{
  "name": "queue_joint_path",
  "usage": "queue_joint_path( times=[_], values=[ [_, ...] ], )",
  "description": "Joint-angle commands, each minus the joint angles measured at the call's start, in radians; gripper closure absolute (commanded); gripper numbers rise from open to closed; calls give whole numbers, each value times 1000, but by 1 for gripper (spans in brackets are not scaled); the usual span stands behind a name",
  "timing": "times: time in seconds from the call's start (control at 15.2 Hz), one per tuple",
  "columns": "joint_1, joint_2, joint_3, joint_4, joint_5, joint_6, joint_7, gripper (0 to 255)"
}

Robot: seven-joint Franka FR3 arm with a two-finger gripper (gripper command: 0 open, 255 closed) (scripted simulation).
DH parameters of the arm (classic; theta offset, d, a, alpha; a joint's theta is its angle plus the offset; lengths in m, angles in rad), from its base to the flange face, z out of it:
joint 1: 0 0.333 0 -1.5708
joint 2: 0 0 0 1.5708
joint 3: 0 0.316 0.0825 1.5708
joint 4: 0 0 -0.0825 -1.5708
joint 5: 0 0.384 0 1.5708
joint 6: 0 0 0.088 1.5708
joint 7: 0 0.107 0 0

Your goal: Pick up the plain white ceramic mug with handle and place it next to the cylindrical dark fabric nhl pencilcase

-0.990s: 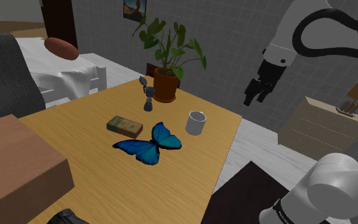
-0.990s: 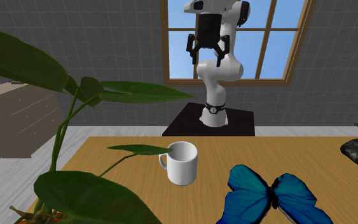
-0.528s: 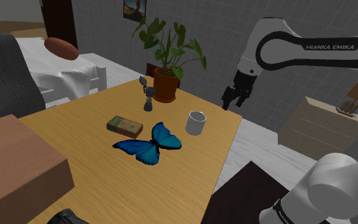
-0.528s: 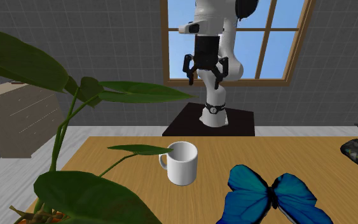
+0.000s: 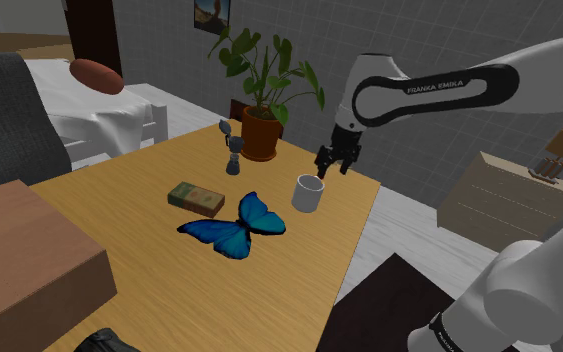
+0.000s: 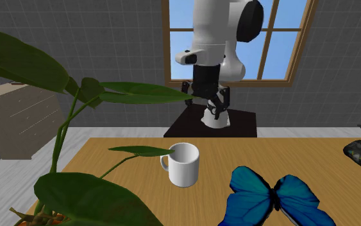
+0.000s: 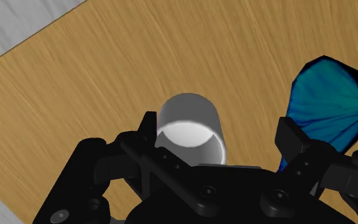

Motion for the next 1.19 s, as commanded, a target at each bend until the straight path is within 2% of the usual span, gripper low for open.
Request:
queue_joint_path(
  times=[0.0, 0.53, 1.12],
  values=[
    [-1, 77, 1, 33, -2, 42, 7, 0],
    [7, 385, 9, 224, -13, 145, 48, 0],
    [7, 439, 8, 185, -17, 238, 51, 0]
  ],
)
